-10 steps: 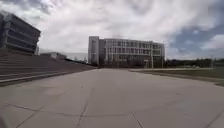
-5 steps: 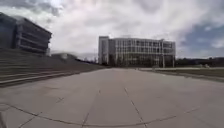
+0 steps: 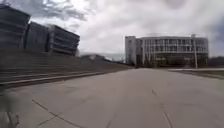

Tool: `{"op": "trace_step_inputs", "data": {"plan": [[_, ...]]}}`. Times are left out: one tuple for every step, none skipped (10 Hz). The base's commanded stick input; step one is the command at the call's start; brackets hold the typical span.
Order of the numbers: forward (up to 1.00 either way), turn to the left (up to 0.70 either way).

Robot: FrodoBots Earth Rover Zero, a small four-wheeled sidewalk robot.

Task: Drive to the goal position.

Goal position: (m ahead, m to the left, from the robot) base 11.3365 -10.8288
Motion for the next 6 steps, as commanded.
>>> {"op": "trace_step_inputs", "data": {"plan": [[0.54, 0.01], [0.54, 0.01], [0.53, 0.01], [0.53, 0.01], [0.53, 0.01], [0.53, 0.01]]}}
